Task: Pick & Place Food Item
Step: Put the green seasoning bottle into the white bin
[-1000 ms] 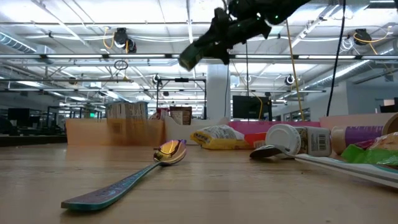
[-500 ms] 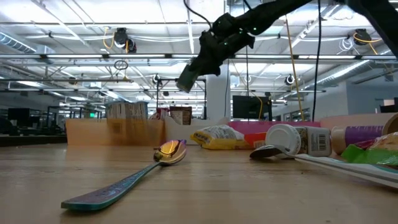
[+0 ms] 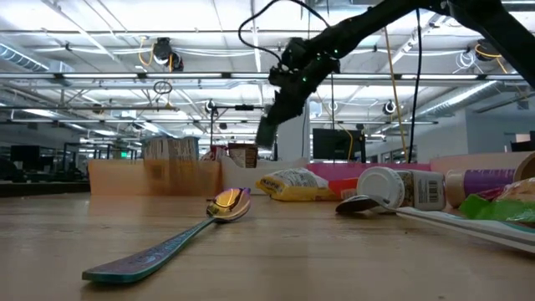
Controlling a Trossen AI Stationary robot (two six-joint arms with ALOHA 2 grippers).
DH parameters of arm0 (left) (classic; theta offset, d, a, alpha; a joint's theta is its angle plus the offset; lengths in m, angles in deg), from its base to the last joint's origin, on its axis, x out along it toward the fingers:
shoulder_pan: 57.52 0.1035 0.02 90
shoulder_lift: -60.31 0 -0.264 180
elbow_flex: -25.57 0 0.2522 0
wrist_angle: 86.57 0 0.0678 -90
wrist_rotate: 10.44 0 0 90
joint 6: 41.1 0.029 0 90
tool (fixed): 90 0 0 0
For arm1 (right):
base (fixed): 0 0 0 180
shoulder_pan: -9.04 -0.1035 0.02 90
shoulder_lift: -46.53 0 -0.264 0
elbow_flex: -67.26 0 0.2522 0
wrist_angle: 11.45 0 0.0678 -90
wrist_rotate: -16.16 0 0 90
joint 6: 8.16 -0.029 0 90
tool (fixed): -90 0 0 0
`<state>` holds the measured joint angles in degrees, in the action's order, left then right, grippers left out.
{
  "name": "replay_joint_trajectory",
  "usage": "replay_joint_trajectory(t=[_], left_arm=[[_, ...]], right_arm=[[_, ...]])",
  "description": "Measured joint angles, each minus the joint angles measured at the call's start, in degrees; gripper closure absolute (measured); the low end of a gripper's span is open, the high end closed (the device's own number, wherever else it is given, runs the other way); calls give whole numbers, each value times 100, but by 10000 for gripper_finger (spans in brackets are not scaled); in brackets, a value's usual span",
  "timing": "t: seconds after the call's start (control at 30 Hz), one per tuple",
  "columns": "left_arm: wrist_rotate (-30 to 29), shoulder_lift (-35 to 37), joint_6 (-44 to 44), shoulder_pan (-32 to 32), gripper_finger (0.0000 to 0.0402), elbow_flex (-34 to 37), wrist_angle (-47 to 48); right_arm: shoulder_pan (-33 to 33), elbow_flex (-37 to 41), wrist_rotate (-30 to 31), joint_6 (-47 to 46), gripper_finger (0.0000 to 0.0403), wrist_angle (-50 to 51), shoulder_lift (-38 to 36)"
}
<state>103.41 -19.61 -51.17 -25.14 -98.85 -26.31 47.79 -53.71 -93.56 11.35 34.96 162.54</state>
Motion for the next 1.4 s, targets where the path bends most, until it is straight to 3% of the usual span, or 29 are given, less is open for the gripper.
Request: replay_joint_trajectory(t=[0.23,0.43,0.67,1.07,1.4], left_arm=[[1,0,465,15,37,2,52],[4,0,702,162,37,40,172],[117,-1,697,340,36,294,190],[371,-4,520,376,36,965,15],[441,0,508,376,36,986,-10]], right_arm=[[222,294,56,141,212,497,-35],[249,364,640,611,212,636,-15],[213,364,939,1176,212,549,-26],[200,362,953,1225,212,352,374],[162,362,1211,1395,212,269,490]])
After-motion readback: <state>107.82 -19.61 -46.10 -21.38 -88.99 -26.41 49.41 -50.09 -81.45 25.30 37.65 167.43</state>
